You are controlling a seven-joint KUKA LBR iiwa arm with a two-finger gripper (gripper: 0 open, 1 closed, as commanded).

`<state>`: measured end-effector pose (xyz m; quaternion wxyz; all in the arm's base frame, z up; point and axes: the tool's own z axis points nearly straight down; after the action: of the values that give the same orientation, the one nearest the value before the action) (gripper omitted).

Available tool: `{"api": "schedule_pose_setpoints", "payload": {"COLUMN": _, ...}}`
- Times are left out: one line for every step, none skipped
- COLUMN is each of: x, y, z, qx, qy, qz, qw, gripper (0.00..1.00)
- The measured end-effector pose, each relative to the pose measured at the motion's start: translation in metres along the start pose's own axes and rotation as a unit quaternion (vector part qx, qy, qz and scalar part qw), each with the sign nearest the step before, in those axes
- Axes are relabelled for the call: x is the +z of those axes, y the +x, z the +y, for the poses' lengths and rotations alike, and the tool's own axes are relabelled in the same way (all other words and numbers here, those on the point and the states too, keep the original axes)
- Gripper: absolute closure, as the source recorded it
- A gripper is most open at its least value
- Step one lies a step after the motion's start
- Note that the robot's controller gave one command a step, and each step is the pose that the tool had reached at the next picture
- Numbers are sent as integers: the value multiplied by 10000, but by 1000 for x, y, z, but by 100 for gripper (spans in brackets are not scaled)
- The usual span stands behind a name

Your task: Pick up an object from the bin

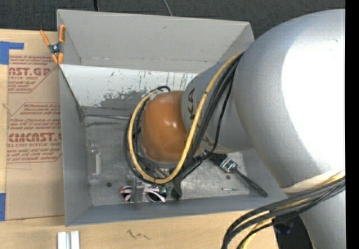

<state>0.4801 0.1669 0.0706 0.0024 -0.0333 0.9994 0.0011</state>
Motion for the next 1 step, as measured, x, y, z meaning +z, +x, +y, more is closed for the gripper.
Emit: {"api": "schedule_pose_setpoints", "payload": {"x": 0, "y": 0, "z": 0, "qx": 2, "qy": -1, "qz": 0, "qw": 10000, "gripper": 100}}
